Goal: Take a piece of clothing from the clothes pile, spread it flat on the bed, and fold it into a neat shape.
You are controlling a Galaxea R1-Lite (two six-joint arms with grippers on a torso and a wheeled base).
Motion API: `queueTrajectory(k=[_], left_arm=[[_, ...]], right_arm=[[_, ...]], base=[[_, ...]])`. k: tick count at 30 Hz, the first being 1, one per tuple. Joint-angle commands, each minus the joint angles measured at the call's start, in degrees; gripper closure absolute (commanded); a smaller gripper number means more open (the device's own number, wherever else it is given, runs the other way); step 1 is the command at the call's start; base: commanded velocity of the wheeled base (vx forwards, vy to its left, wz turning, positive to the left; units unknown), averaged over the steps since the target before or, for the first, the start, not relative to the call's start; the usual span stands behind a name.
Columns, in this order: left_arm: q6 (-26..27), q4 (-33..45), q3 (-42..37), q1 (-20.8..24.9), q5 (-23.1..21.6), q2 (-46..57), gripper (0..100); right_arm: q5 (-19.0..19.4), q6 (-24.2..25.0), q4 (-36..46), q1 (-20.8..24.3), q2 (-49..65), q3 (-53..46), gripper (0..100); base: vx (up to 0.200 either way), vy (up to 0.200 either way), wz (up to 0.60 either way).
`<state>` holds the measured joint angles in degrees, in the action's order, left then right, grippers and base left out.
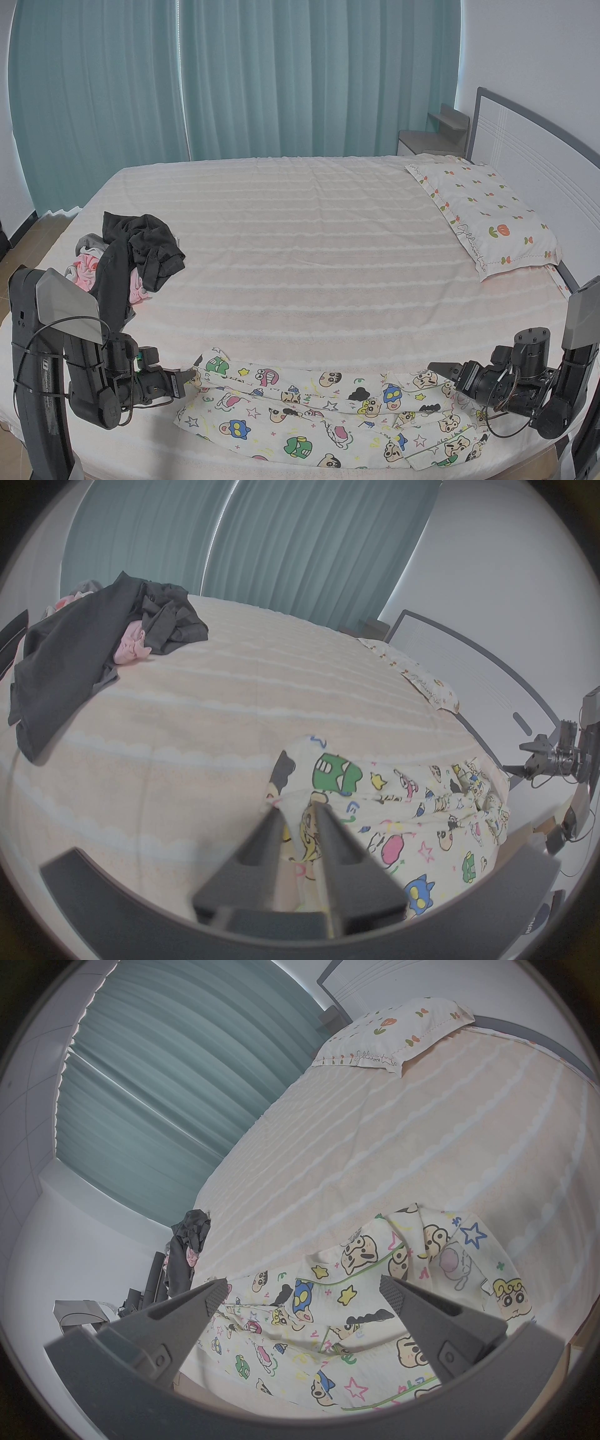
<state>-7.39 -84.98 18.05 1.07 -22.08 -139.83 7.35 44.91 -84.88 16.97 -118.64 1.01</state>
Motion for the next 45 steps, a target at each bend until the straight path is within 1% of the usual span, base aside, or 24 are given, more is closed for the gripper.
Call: queueTrajectory(k=[1, 4, 6, 7, 8, 9, 11, 13, 14, 17, 20, 21, 22, 24, 32, 40, 45], left_arm=[[0.0, 0.0, -0.2, 0.1, 0.0, -1.6, 0], [-0.5, -0.1, -1.0, -0.1, 0.1, -0.6, 0], [-2.1, -0.1, -1.4, -0.5, 0.1, 1.4, 0], [-4.7, 0.0, -1.7, -0.8, 0.0, 3.2, 0], [-6.0, 0.0, -1.7, -0.8, 0.0, 3.8, 0], [-11.6, 0.0, -1.4, -0.8, -0.2, 6.0, 0], [-19.1, 0.0, -0.8, -0.7, -0.6, 7.9, 0], [-19.9, 0.0, -0.7, -0.7, -0.7, 8.0, 0], [-23.8, -0.1, -0.4, -0.6, -0.8, 8.3, 0], [-25.4, -0.1, 0.7, -1.0, -0.9, 8.6, 0], [-27.1, -0.1, 1.4, -1.1, -0.8, 8.7, 0], [-27.1, -0.1, 1.4, -1.1, -0.8, 8.7, 0], [-27.9, -0.1, 1.6, -1.1, -0.8, 8.7, 0], [-27.9, -0.1, 1.5, -1.1, -0.8, 8.7, 0], [-27.9, -0.1, 1.3, -1.0, -0.8, 8.8, 0], [-27.9, -0.1, 0.7, -1.0, -0.8, 8.9, 0], [-27.8, -0.2, 0.7, -1.0, -0.8, 8.9, 0]], right_arm=[[-0.1, 0.0, 0.0, 0.2, 0.0, -1.0, 0], [-0.1, -0.2, 0.1, 0.0, 0.2, -1.0, 0], [-0.3, -0.3, -0.2, -0.1, 0.3, -1.0, 0], [-0.4, -0.4, -0.7, -0.2, 0.3, -1.0, 0], [-0.4, -0.5, -0.8, -0.2, 0.3, -1.0, 0], [-0.5, -0.9, -1.2, -0.4, 0.2, -1.0, 0], [-0.5, -2.2, -1.2, -1.7, -0.3, -1.0, 0], [-0.5, -2.5, -1.2, -2.0, -0.4, -1.0, 0], [-0.4, -6.6, -0.3, -5.0, -2.1, -1.0, 0], [-0.3, -13.1, 0.3, -9.1, -8.2, -1.0, 0], [-0.3, -16.0, 0.3, -10.9, -11.9, -1.0, 0], [-0.3, -16.0, 0.3, -10.9, -11.9, -1.0, 0], [-0.3, -18.7, -0.3, -11.6, -14.8, -1.0, 0], [-0.2, -20.0, -0.3, -12.0, -16.0, -1.0, 0], [-0.1, -20.8, 0.0, -11.8, -18.0, 0.2, 0], [0.0, -20.7, -0.2, -8.0, -17.6, 2.8, 0], [0.0, -20.7, 0.3, -7.2, -18.0, 3.9, 0]], base=[[0.0, 0.0, 0.0], [0.0, 0.0, 0.0], [0.0, 0.0, 0.0], [0.0, 0.0, 0.0], [0.0, 0.0, 0.0], [0.0, 0.0, 0.0], [0.0, 0.0, 0.0], [0.0, 0.0, 0.0], [0.0, 0.0, 0.0], [0.0, 0.0, 0.0], [0.0, 0.0, 0.0], [0.0, 0.0, 0.0], [0.0, 0.0, 0.0], [0.0, 0.0, 0.0], [0.0, 0.0, 0.0], [0.0, 0.0, 0.0], [0.0, 0.0, 0.0]])
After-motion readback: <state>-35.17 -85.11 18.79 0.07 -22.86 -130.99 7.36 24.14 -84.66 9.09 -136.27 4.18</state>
